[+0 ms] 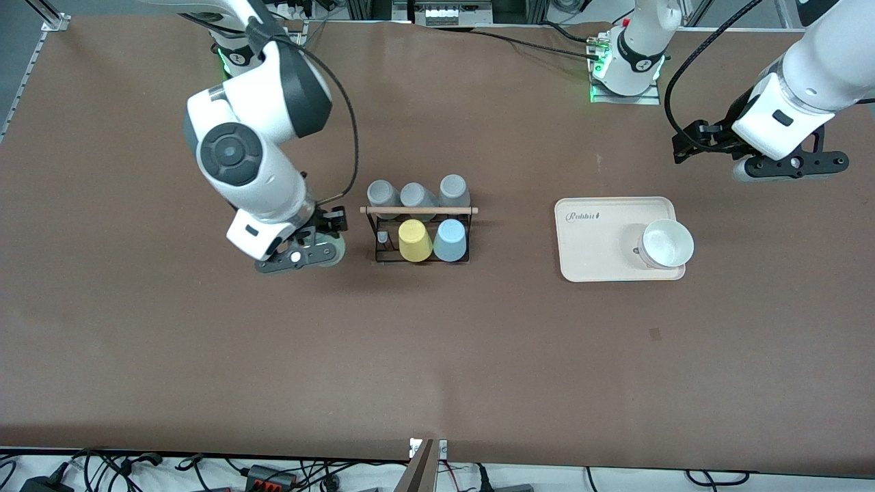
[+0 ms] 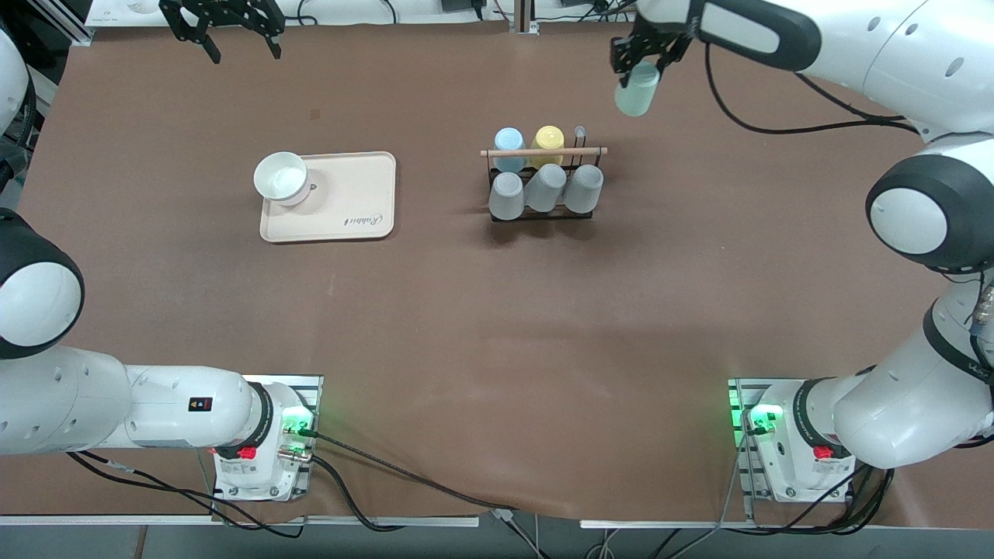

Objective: Hang scattered cups on rack with three cups
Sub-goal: 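Carry the mint-green cup with the right gripper to the rack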

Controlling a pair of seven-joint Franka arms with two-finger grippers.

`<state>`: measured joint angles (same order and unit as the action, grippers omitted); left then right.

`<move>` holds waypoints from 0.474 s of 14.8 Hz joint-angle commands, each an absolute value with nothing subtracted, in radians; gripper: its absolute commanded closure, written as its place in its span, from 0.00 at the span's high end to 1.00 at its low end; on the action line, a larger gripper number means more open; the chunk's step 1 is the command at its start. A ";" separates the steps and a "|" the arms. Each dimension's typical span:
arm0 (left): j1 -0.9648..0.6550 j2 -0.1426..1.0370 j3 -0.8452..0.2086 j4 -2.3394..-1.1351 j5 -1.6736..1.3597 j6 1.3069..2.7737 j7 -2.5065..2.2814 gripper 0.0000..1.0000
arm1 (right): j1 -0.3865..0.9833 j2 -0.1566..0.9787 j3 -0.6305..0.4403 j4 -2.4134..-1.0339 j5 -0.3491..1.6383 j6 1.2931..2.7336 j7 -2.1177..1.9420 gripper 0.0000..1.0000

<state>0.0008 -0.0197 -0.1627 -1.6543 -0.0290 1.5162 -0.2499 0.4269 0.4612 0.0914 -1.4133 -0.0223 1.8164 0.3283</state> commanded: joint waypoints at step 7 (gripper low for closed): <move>0.014 -0.028 -0.163 -1.641 -0.048 1.491 -0.227 1.00 | 0.529 0.541 0.083 -1.368 -0.014 1.864 0.460 0.24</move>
